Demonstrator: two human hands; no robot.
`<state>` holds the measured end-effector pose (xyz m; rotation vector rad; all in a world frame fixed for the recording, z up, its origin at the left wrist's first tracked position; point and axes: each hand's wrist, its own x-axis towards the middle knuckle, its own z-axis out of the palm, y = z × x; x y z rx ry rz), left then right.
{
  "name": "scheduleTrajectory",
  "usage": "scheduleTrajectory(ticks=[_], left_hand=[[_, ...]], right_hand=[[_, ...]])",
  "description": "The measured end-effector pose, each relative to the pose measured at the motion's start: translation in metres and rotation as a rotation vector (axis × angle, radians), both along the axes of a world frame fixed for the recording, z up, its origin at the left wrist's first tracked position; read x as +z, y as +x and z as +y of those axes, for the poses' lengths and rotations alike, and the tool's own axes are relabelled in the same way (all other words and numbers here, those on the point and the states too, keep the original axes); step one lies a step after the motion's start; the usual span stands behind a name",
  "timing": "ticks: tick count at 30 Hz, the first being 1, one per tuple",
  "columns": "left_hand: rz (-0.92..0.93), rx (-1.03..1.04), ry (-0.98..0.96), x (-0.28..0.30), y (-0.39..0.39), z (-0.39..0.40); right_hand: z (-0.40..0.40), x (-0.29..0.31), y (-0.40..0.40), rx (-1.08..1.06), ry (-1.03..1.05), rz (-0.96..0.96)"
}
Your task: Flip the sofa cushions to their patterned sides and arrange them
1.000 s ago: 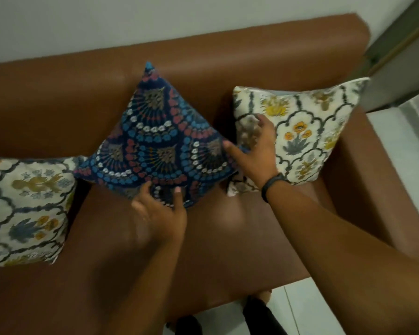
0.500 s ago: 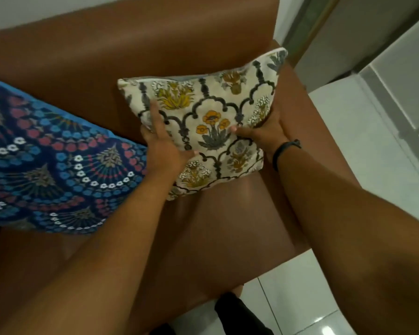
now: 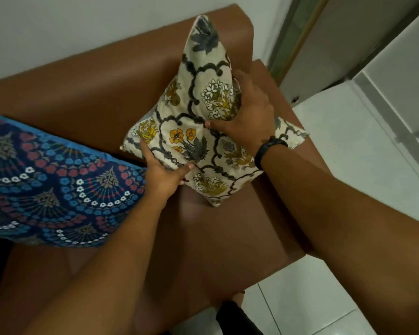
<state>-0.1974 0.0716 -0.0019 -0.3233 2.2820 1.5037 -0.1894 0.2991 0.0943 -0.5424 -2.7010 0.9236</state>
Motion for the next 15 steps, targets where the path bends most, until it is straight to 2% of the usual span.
scheduleTrajectory(ticks=[2,5,10,15], left_hand=[[-0.056,-0.011,0.038,-0.002,-0.003,0.010],[-0.090,-0.036,-0.007,-0.012,-0.004,0.021],[-0.064,0.008,0.011,-0.032,-0.006,0.029],[-0.089,0.032,0.070,-0.025,0.002,0.026]], right_hand=[[0.009,-0.002,-0.004,-0.017,0.065,-0.085],[0.024,-0.022,0.001,-0.018,0.027,-0.192],[0.022,-0.052,0.003,-0.078,0.064,-0.164],[0.016,-0.052,0.011,-0.092,0.077,-0.173]])
